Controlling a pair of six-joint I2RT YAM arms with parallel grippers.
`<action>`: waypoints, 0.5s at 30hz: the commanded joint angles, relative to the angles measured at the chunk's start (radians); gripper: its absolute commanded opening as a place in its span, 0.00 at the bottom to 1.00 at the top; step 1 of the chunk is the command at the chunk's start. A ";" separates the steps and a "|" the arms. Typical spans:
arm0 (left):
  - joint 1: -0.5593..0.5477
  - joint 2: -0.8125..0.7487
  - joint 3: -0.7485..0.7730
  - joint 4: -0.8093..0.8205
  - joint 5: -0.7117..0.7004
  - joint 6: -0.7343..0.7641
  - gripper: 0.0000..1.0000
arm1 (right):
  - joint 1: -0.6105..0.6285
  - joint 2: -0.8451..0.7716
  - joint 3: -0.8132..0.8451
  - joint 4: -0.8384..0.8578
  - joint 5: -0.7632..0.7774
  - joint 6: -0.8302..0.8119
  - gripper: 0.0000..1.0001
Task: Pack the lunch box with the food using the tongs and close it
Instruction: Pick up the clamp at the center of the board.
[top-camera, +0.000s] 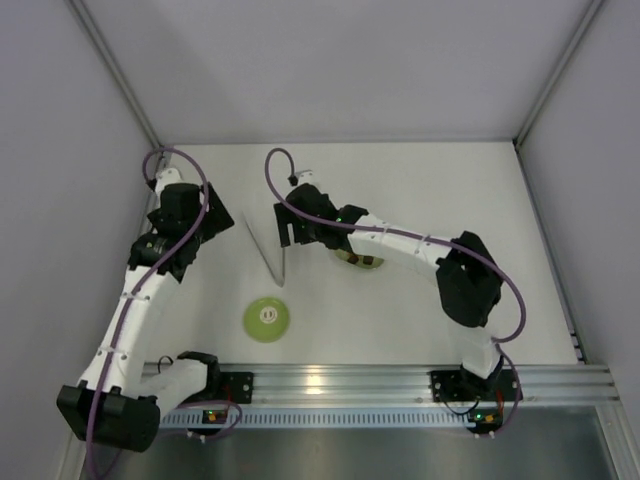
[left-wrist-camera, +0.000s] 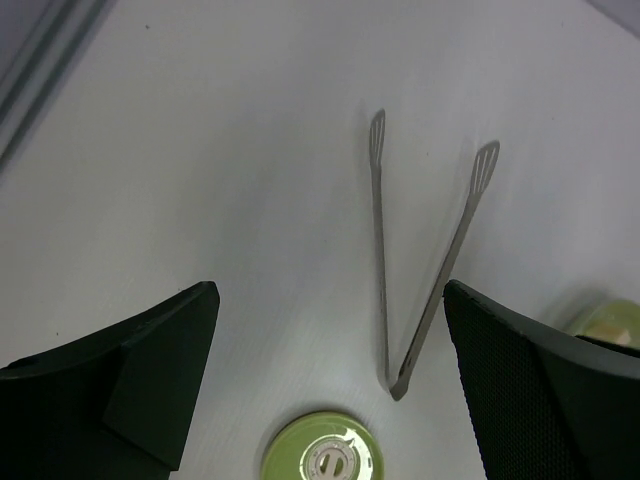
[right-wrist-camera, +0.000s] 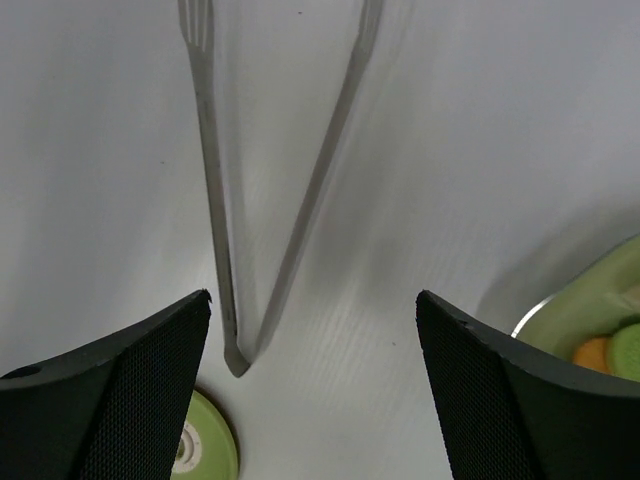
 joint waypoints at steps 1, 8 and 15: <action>0.042 0.019 0.077 -0.034 -0.103 -0.062 0.99 | 0.051 0.073 0.131 -0.029 0.007 0.026 0.83; 0.125 0.019 0.044 0.017 0.021 -0.097 0.99 | 0.104 0.213 0.284 -0.065 0.042 0.037 0.84; 0.146 0.030 0.039 0.043 0.089 -0.099 0.99 | 0.134 0.310 0.336 -0.098 0.077 0.041 0.86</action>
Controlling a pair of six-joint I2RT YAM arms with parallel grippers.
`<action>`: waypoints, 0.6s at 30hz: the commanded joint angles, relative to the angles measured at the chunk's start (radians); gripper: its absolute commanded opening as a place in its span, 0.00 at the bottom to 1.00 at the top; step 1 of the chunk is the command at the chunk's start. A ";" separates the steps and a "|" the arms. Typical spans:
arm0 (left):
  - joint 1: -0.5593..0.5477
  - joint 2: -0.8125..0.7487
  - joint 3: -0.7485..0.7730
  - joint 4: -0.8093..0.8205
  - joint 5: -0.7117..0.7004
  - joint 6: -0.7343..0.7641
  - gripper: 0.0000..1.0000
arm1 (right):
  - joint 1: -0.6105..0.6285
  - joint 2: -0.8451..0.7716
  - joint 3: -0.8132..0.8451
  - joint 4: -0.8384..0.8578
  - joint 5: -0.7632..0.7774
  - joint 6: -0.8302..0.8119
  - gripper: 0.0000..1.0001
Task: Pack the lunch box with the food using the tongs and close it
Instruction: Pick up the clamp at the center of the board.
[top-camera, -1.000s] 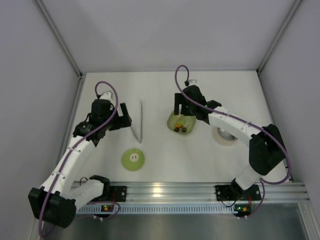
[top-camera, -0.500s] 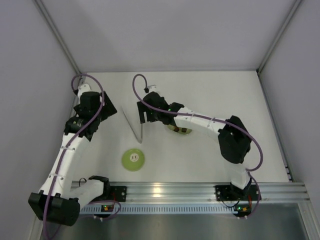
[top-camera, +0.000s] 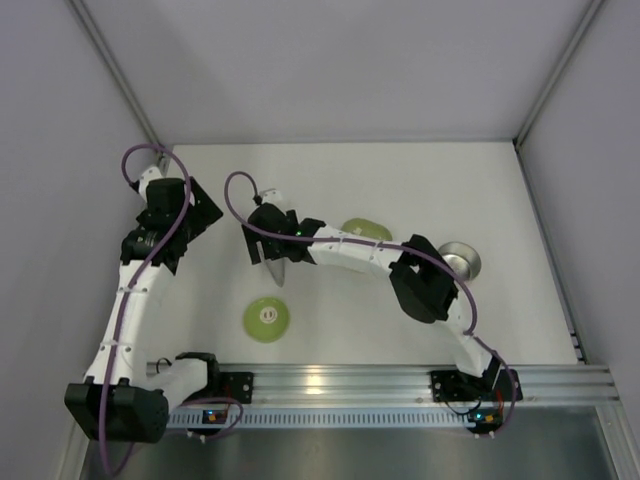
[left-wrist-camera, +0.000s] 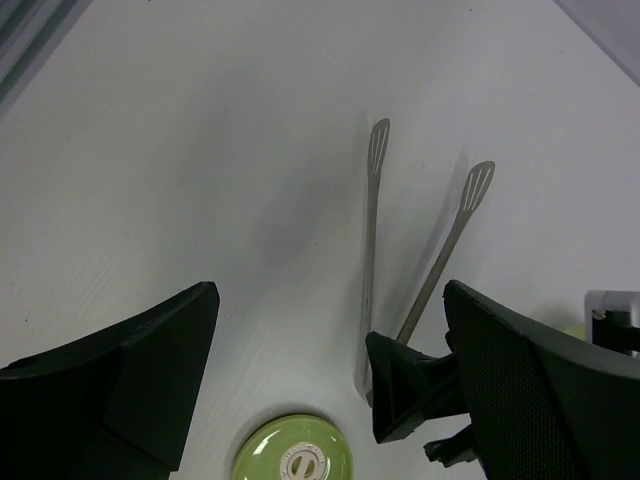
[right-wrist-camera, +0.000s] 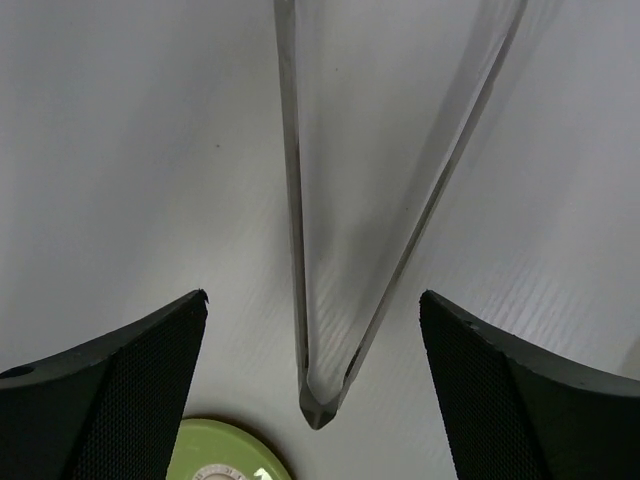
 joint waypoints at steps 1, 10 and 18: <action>0.011 -0.003 -0.014 0.054 0.042 -0.011 0.99 | 0.024 0.037 0.059 -0.048 0.056 0.012 0.86; 0.014 -0.009 -0.034 0.071 0.053 -0.007 0.99 | 0.028 0.094 0.056 -0.043 0.073 0.023 0.88; 0.016 -0.013 -0.046 0.076 0.053 -0.005 0.99 | 0.034 0.146 0.085 -0.032 0.083 0.019 0.89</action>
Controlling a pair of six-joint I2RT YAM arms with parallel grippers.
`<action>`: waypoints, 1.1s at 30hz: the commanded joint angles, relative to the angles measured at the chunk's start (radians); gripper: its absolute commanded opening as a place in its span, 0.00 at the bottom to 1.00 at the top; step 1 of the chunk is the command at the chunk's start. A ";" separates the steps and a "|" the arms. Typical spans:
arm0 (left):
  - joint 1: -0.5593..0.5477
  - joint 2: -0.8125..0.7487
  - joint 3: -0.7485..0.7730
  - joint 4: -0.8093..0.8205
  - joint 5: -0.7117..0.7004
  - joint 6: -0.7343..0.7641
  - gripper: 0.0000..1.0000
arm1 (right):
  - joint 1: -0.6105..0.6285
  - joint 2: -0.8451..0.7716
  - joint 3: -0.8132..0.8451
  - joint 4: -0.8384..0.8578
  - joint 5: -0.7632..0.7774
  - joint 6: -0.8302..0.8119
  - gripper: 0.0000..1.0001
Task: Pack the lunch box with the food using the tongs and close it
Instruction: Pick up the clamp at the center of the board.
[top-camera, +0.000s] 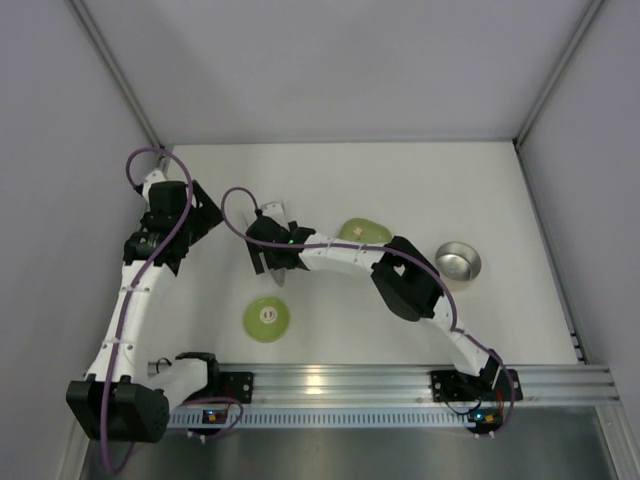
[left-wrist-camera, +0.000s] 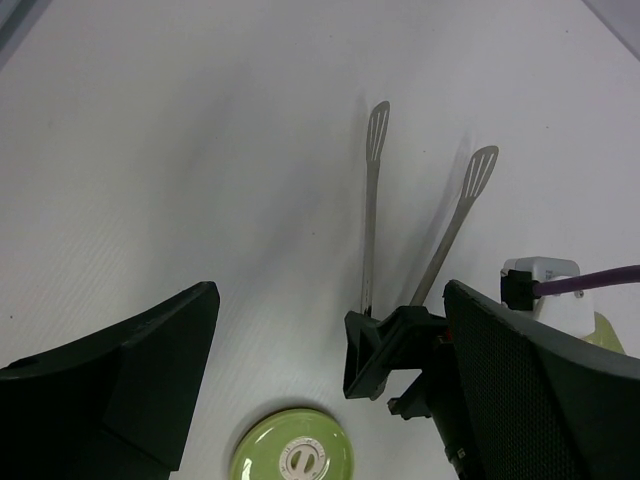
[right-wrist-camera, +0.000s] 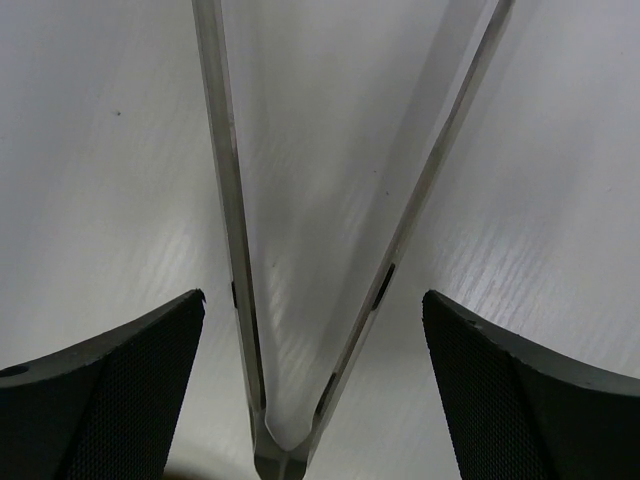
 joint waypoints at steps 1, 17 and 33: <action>0.008 -0.013 -0.006 0.057 0.013 0.000 0.99 | 0.026 0.023 0.063 0.000 0.036 0.010 0.89; 0.008 -0.018 -0.018 0.065 0.036 0.000 0.99 | 0.035 0.098 0.088 -0.026 0.116 0.025 0.82; 0.008 -0.021 -0.030 0.074 0.048 0.004 0.99 | 0.035 0.064 -0.017 0.023 0.185 0.028 0.55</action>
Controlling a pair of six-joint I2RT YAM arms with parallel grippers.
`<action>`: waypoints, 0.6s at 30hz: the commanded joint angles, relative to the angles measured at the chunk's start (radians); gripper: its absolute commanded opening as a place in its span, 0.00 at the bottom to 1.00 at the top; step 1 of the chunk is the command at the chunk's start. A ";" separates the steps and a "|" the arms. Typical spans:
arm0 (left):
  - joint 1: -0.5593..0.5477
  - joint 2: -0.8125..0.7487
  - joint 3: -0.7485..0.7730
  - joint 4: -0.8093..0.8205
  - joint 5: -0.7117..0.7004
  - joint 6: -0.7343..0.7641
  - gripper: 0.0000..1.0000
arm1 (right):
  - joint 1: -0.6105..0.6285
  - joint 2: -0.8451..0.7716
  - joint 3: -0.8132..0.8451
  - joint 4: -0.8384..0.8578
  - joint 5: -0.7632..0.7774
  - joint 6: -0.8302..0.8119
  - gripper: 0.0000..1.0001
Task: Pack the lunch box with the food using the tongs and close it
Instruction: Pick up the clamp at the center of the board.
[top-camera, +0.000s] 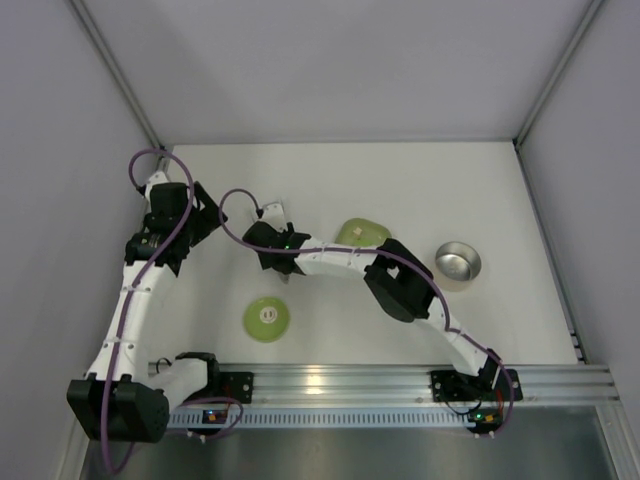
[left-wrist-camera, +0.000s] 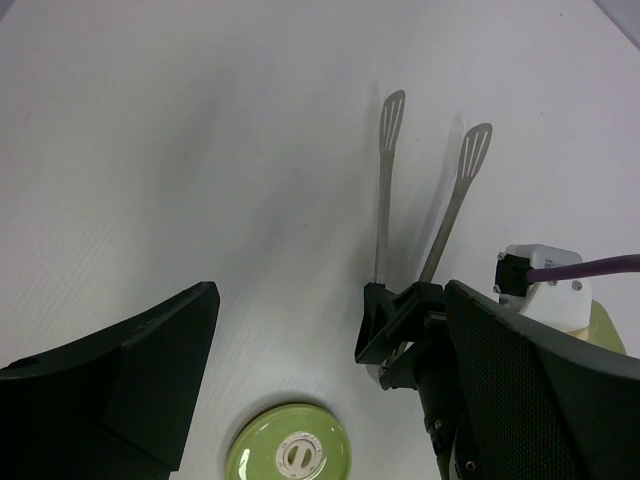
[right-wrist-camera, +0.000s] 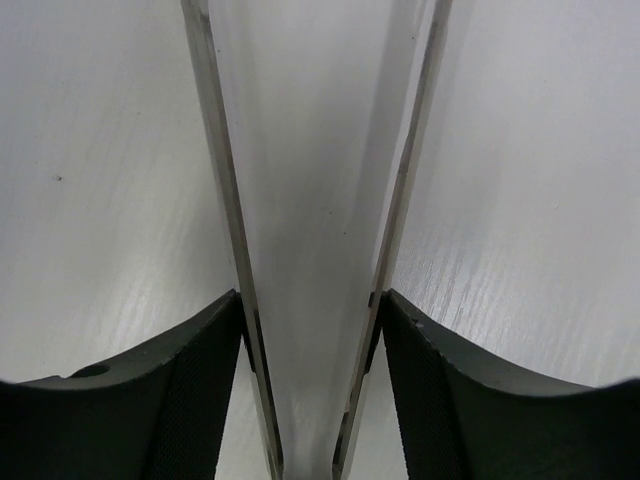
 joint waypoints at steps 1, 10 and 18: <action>0.007 -0.022 -0.011 0.061 0.016 0.005 0.99 | 0.021 -0.009 -0.074 0.000 0.024 0.009 0.58; 0.007 -0.022 -0.014 0.062 0.021 0.005 0.99 | 0.012 0.008 -0.037 -0.011 0.015 0.000 0.76; 0.007 -0.025 -0.019 0.062 0.022 0.008 0.99 | 0.001 0.054 0.035 -0.023 0.009 -0.005 0.76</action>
